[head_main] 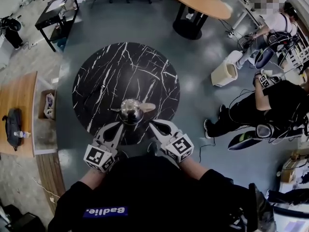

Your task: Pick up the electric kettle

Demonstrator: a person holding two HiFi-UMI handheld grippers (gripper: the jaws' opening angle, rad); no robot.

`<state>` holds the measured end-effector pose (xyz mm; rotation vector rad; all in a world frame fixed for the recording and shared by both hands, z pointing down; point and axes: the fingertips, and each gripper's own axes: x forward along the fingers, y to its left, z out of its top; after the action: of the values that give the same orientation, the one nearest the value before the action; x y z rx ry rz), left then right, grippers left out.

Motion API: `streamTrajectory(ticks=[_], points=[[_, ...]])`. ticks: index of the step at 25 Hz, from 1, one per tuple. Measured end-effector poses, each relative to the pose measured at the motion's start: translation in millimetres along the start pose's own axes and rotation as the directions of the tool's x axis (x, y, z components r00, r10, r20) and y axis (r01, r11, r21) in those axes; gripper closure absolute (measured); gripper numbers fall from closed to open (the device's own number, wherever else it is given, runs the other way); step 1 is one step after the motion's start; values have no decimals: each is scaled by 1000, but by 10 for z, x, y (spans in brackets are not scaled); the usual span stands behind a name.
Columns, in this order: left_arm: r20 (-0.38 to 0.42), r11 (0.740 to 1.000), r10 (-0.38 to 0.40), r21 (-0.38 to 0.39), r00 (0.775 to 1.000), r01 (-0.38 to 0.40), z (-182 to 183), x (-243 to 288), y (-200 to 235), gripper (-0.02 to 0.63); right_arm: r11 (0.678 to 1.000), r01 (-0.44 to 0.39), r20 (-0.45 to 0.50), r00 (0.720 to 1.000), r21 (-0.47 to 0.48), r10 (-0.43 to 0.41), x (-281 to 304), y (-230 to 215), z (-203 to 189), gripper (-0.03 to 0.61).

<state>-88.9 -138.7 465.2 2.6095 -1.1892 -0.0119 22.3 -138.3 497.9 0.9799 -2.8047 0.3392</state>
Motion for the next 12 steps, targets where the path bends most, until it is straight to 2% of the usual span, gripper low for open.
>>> streamTrajectory(ticks=[8, 12], points=[[-24, 999, 25, -21, 999, -26, -123, 56, 126, 606, 1000, -13, -44, 999, 11, 14, 84, -166, -185, 548], [-47, 999, 24, -22, 999, -25, -203, 86, 177, 606, 999, -30, -58, 998, -19, 29, 131, -207, -262, 541]])
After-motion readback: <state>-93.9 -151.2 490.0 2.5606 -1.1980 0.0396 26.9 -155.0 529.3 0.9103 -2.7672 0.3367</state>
